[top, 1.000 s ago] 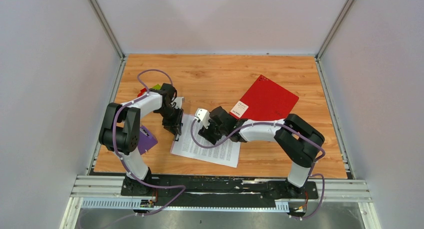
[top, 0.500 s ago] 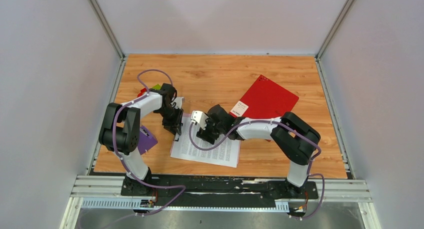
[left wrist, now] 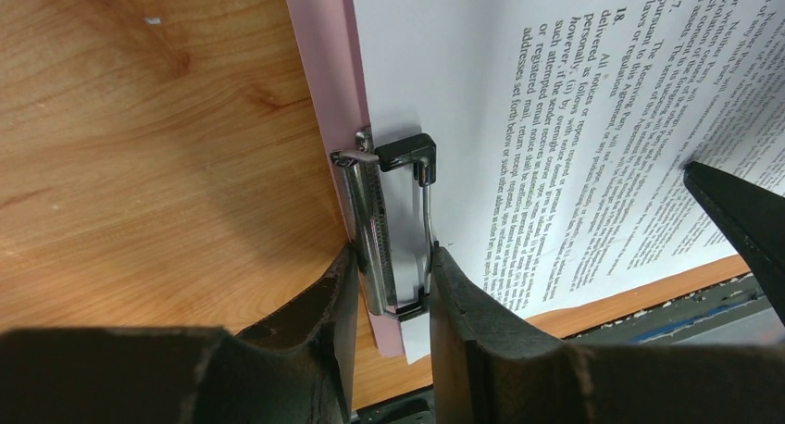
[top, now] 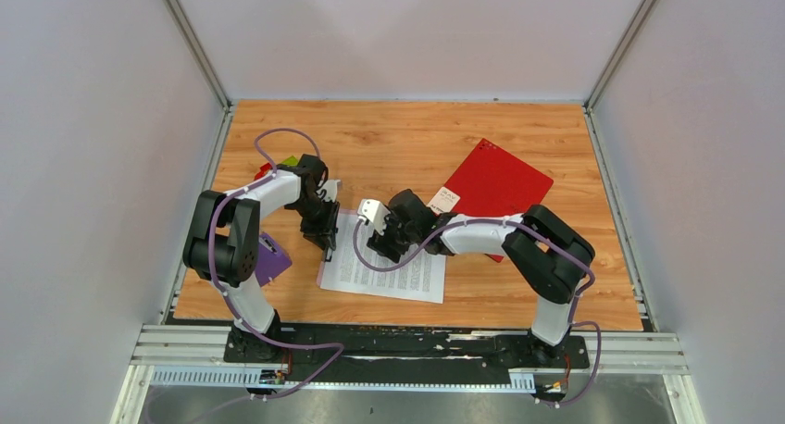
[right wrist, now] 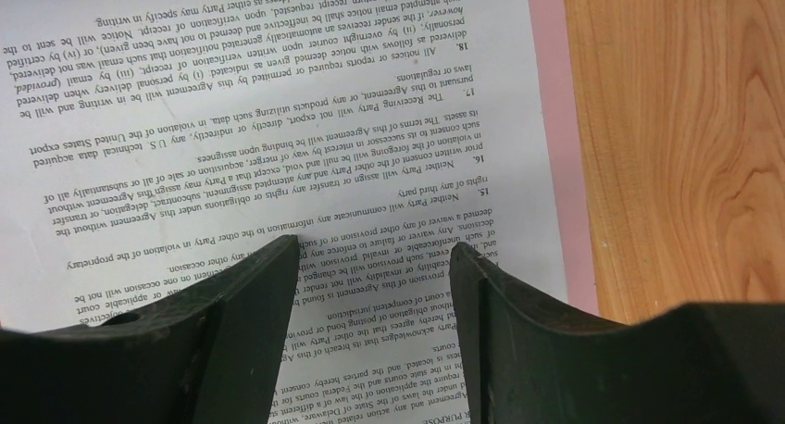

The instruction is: Put the files into the folder

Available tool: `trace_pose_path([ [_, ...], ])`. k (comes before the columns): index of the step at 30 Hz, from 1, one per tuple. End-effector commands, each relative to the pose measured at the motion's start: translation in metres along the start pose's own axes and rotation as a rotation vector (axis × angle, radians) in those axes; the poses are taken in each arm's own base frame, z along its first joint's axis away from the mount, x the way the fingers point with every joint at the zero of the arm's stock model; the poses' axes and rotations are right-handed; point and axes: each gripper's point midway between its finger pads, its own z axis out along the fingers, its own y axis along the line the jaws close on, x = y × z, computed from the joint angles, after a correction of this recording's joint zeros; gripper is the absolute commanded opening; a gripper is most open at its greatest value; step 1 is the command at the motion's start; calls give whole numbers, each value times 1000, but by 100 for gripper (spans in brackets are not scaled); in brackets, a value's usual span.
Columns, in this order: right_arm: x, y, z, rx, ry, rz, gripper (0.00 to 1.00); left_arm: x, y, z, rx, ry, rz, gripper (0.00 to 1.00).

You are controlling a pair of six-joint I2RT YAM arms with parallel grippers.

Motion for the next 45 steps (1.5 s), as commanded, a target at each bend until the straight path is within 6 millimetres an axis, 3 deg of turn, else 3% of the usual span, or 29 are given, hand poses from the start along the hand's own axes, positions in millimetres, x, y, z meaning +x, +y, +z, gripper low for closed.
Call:
trace_pose_path([
  [1,41,0,-8,14,136,27,61,-4,-8,-8,30,-28,25,0],
  [18,32,-10,0,23,139,5,61,-4,-10,-6,44,-30,20,0],
  [36,21,-7,11,-21,96,-51,59,-5,-10,-3,47,-31,22,0],
  [45,24,-2,11,-62,94,-119,59,-7,-9,-4,42,-31,25,0],
])
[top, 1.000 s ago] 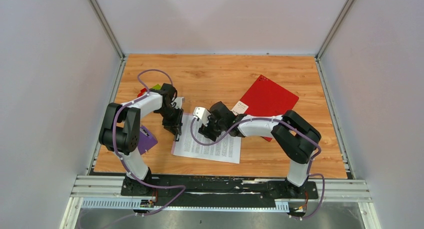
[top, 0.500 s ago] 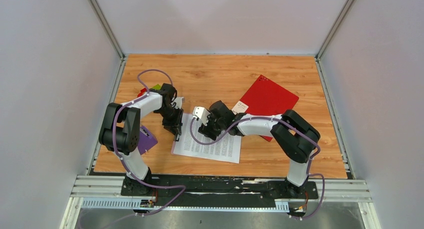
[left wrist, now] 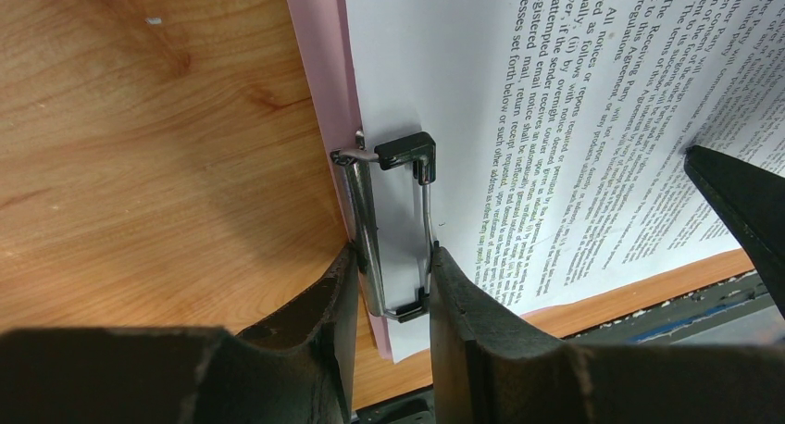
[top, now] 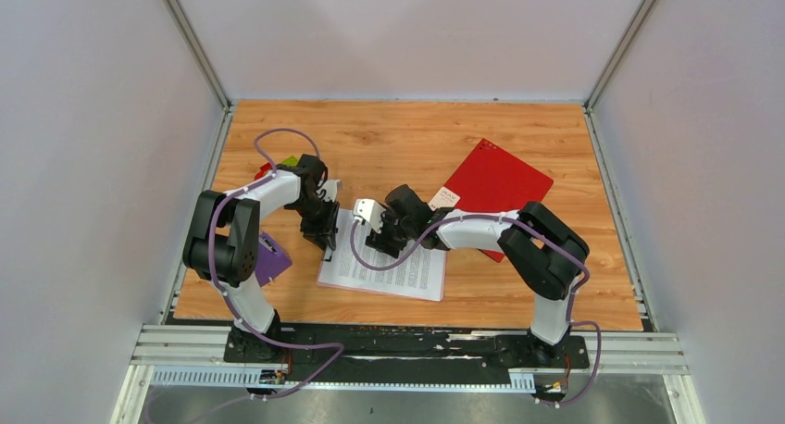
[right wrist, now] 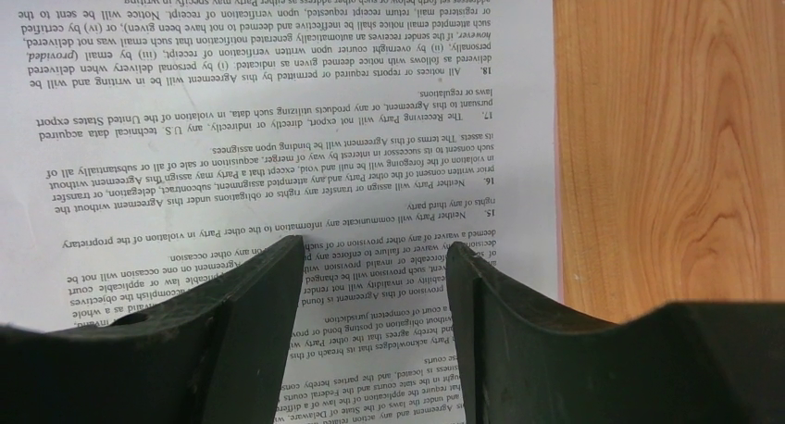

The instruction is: Put the files into the folder

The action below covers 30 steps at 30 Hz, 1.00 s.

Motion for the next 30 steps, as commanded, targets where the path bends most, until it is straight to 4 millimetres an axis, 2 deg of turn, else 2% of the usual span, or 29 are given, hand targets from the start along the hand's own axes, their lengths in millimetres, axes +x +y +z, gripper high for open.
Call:
trace_pose_path([
  [1,29,8,6,-46,79,-53,59,-6,-9,-4,39,-29,23,0],
  [18,24,5,11,-59,61,-119,58,-5,-4,-5,11,-27,21,0],
  [21,21,4,11,-58,56,-118,60,-6,-8,-6,33,-29,20,1],
  [26,5,-1,0,-32,30,-79,69,-12,-13,-24,28,-73,22,36],
  [28,-9,-6,-10,-4,1,-51,71,-18,-18,-34,38,-101,25,46],
  [30,-22,-10,-19,11,-29,-1,72,-22,-23,-42,50,-122,24,51],
])
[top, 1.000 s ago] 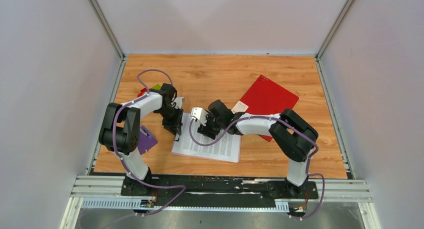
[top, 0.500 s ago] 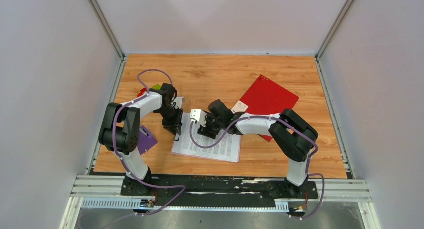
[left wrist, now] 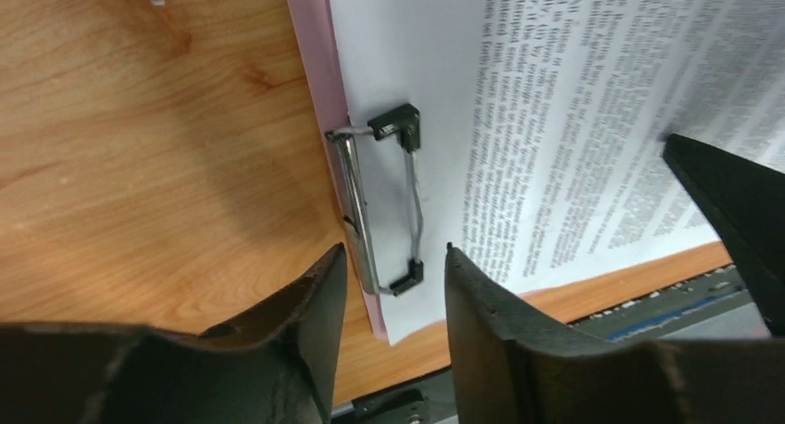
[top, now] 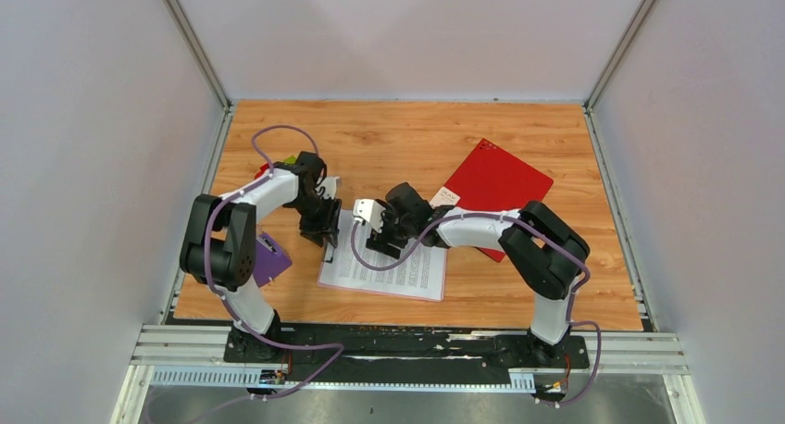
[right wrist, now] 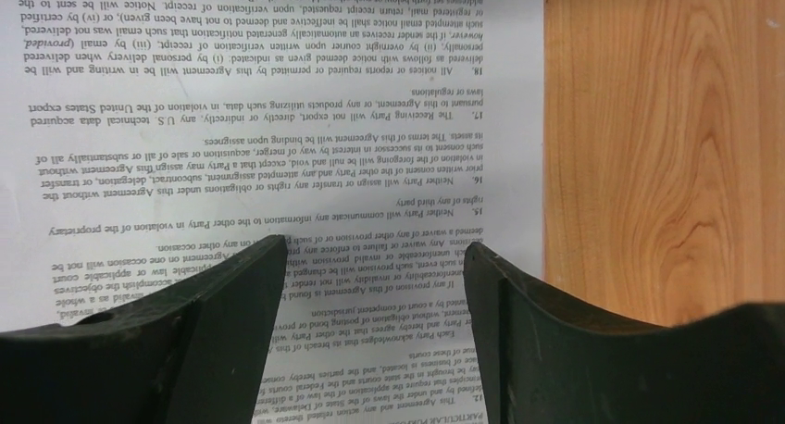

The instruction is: Put the files into the folder

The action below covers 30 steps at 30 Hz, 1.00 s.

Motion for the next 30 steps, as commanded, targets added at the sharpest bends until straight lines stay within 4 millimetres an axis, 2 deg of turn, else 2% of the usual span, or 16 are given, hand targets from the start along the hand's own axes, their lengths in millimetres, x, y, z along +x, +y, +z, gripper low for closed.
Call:
trace_pose_path([
  [1,-22,-9,-24,29,-33,105,72,-24,-23,-41,55,-121,27,57],
  [2,-28,-9,-29,25,-53,127,72,-25,-26,-44,62,-131,30,71],
  [3,-32,-9,-34,24,-72,147,72,-27,-27,-48,66,-141,31,78],
  [8,-41,-14,-54,65,-100,270,73,-33,-30,-67,52,-195,34,85],
  [11,-34,-24,-63,138,-72,310,72,-39,-34,-83,45,-252,37,99],
  [14,-9,-42,-66,266,20,284,70,-45,-41,-99,57,-318,51,100],
  [16,12,-63,-70,389,117,261,69,-45,-48,-104,75,-362,58,100],
  [19,36,-82,-76,498,219,222,67,-41,-55,-105,88,-405,81,100],
  [25,67,-108,-91,553,268,288,64,-30,-58,-97,104,-414,106,100],
  [30,96,-124,-94,562,320,343,62,-25,-55,-91,102,-446,123,100],
])
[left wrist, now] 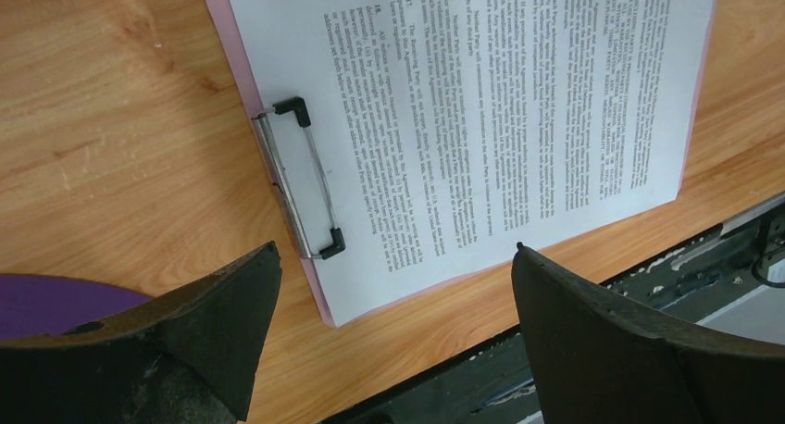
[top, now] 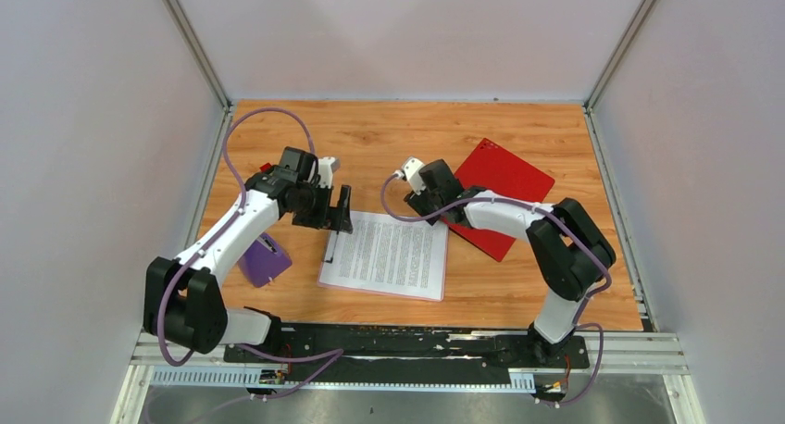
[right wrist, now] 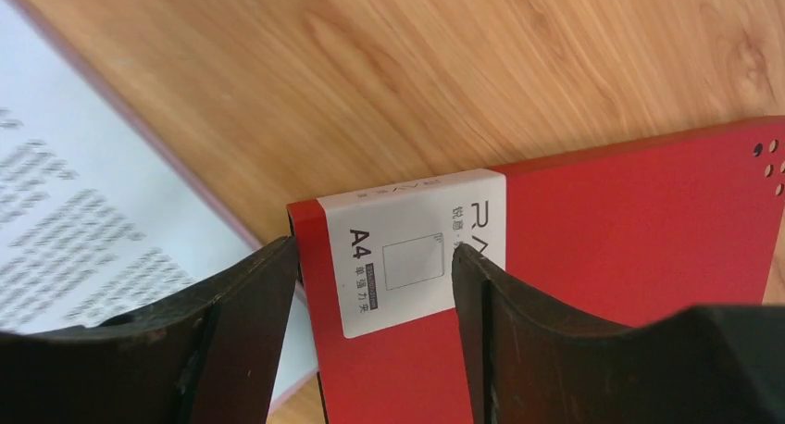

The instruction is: Put the files into the folder

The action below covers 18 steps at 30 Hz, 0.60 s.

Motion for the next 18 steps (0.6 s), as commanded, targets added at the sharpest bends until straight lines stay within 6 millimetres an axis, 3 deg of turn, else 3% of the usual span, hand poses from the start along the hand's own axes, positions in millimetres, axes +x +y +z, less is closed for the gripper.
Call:
trace_pose_path([
  [1,14,-25,11,49,48,29,62,-10,-5,-6,20,-95,31,100],
  [13,36,-103,18,168,114,244,62,-14,-8,-22,20,-183,86,100],
  [16,32,-109,12,161,115,300,63,-18,-11,-30,27,-217,98,100],
  [18,20,-108,-3,145,75,331,65,-23,-13,-36,27,-254,102,100],
])
